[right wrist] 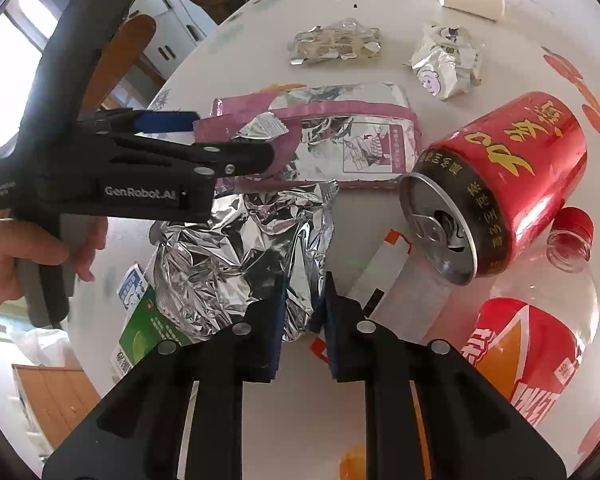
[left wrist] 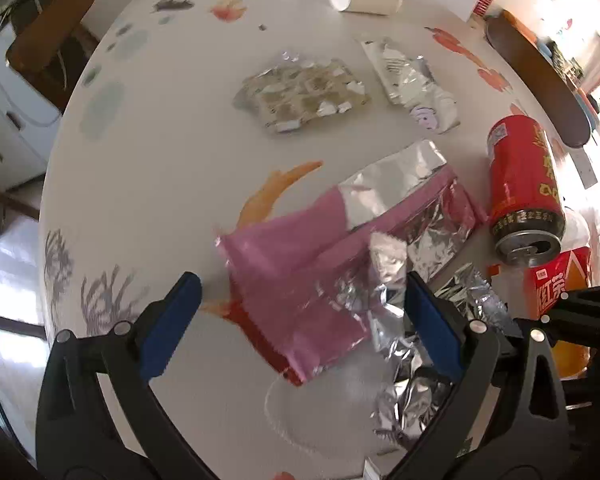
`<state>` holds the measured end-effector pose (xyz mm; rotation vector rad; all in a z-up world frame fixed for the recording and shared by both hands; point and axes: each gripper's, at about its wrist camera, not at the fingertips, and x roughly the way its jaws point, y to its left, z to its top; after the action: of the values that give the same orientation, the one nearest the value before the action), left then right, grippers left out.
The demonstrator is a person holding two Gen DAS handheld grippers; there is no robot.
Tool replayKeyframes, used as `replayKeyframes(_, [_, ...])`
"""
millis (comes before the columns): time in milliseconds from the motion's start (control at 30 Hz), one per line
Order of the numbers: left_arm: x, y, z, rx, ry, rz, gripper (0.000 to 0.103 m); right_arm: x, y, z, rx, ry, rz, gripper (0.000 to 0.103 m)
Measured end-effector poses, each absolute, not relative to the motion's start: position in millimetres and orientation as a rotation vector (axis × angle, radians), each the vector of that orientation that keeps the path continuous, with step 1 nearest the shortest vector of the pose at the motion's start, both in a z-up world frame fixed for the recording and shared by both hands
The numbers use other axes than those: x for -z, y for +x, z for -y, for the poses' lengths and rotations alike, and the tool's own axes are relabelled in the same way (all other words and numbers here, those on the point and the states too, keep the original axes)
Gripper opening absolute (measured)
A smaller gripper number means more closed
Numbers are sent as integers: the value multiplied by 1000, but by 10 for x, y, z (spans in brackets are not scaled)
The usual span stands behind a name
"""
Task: Collect trash
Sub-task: 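Grasp the pink snack wrapper with the left gripper while the right gripper holds the foil, then lift the foil with the right gripper while the left gripper carries the pink wrapper toward the bin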
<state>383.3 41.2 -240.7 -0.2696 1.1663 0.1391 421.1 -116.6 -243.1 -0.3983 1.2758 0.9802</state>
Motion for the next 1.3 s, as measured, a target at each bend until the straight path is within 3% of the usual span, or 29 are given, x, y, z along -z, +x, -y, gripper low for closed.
replayKeyframes(200, [2439,3880,-282,-135,-166,-1163,92,2440,4238,1165,-979,-397,-1276,14])
replayKeyframes(400, [2414,3887,-242,-141,-112,-1163,75,2447,4237,1149,-982,-399,-1276,14])
replayKeyframes(433, [2404,3888,-238,-139,-110,-1162,70,2447,4242,1152,-982,-398,-1277,14])
replayKeyframes(467, [2392,3894,-230,-138,-106,-1159,57,2446,4242,1153,-982,-398,-1276,14])
replayKeyframes(600, [2365,3885,-245,-155,-121,-1154,40,2450,4239,1148,-982,-398,-1276,14])
replayKeyframes(667, [2352,3867,-273,-166,-124,-1153,13,2447,4232,1148,-985,-397,-1273,14])
replayKeyframes(733, [2333,3837,-293,-156,-148,-1142,6,2451,4224,1146,-985,-399,-1273,14])
replayKeyframes(1300, [1965,3634,-286,-151,-156,-1056,1,2269,4181,1157,-993,-363,-1232,13])
